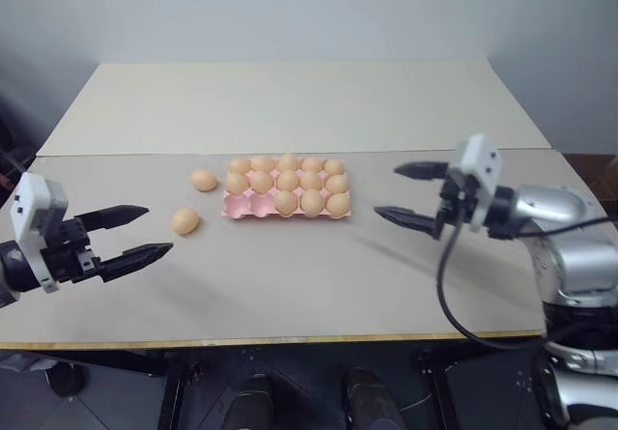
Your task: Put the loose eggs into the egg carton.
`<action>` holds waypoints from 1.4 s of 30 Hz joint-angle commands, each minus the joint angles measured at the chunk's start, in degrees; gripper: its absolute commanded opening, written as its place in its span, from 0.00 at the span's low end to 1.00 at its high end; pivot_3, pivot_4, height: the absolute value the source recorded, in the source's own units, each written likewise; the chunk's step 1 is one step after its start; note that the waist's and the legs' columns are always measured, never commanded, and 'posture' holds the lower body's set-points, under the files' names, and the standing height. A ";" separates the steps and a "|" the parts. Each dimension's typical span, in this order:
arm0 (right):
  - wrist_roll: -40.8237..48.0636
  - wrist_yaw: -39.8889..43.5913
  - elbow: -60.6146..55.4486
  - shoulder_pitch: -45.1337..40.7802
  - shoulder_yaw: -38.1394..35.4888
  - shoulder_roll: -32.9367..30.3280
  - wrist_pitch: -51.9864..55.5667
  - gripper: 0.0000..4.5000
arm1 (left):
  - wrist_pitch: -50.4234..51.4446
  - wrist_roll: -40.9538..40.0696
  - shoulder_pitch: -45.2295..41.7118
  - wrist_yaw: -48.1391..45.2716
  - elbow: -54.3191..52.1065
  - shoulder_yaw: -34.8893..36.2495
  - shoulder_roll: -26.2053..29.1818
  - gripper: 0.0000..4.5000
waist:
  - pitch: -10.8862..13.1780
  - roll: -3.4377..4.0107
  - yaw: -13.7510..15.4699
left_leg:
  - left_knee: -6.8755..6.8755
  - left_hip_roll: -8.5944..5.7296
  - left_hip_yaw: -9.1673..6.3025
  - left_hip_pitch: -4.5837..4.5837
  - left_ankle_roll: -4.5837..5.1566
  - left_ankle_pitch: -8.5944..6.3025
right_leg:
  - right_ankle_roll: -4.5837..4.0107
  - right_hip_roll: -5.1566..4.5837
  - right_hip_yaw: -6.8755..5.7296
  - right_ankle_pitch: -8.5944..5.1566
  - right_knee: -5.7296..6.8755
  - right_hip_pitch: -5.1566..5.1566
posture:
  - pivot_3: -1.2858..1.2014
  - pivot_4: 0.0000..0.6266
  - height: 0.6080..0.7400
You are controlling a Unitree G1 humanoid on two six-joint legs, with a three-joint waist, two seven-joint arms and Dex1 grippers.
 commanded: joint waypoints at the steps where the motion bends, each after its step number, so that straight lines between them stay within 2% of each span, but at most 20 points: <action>1: 4.17 0.32 -3.61 1.34 -3.00 -2.34 0.79 1.00 | -0.75 -0.26 -0.34 0.47 -2.08 0.98 0.17 1.00 | 0.00 0.00 -0.11 | 0.00 0.02 0.03 0.01 0.00 0.00 | 0.00 0.01 0.03 0.00 0.00 0.00 | 0.52 0.24 1.00; 7: 6.12 -1.83 -3.36 1.39 -2.93 -4.02 1.65 1.00 | -0.87 0.67 -0.37 3.28 -3.05 0.50 -1.13 1.00 | 0.00 0.00 0.08 | 0.00 0.05 0.08 0.00 0.01 -0.01 | -0.01 0.05 0.06 0.01 -0.03 0.00 | 0.52 0.24 1.00; 11: 6.73 -1.93 -2.85 1.06 -2.58 -5.37 1.58 1.00 | 2.93 4.80 -3.73 14.51 -3.14 -4.12 -2.74 1.00 | 0.00 -0.01 0.40 | 0.00 0.02 0.08 -0.01 0.01 -0.01 | 0.02 0.02 0.06 0.03 -0.06 0.02 | 0.52 0.24 1.00; 15: 6.51 -2.21 -2.15 0.14 -1.24 -5.73 0.55 1.00 | 7.95 9.88 -10.97 27.10 -0.47 -11.82 -7.24 1.00 | -0.01 -0.03 0.69 | 0.04 0.01 0.08 -0.03 0.01 -0.01 | 0.07 0.02 0.04 0.06 -0.09 0.05 | 0.52 0.24 1.00; 18: 6.61 -2.72 -2.37 -0.48 -0.53 -5.19 0.43 1.00 | 8.18 14.09 -15.65 32.98 3.67 -16.46 -11.36 1.00 | -0.02 -0.04 0.65 | 0.06 -0.01 0.08 -0.06 0.01 -0.01 | 0.09 0.01 0.04 0.08 -0.10 0.03 | 0.52 0.24 1.00; 27: 7.39 -3.85 -3.88 0.33 -0.91 -5.40 0.34 1.00 | 7.69 20.42 -24.10 37.23 17.05 -23.59 -16.91 1.00 | -0.02 -0.08 0.46 | 0.08 -0.02 0.08 -0.09 0.01 -0.01 | 0.06 0.02 0.06 0.11 -0.09 -0.01 | 0.52 0.24 1.00; 36: 7.88 -5.72 -4.99 0.39 -1.83 -5.38 0.69 1.00 | 6.02 22.37 -27.06 35.93 21.96 -23.89 -18.61 0.39 | -0.02 -0.09 0.55 | 0.10 -0.03 0.07 -0.10 0.00 -0.01 | 0.07 0.00 0.05 0.11 -0.09 -0.01 | 0.52 0.24 1.00; 38: 7.92 -5.99 -5.07 0.61 -1.96 -5.45 0.55 1.00 | 5.45 22.63 -26.75 35.48 20.80 -23.50 -18.08 0.36 | -0.02 -0.08 0.54 | 0.10 -0.03 0.07 -0.10 0.00 -0.01 | 0.07 0.00 0.05 0.11 -0.08 -0.01 | 0.52 0.24 1.00; 42: 7.84 -6.36 -5.32 1.04 -2.23 -5.60 0.31 1.00 | 4.87 21.68 -27.54 35.91 16.22 -20.93 -17.31 0.36 | -0.02 -0.09 0.58 | 0.11 -0.02 0.07 -0.13 0.00 -0.01 | 0.07 0.00 0.05 0.11 -0.09 -0.02 | 0.52 0.24 1.00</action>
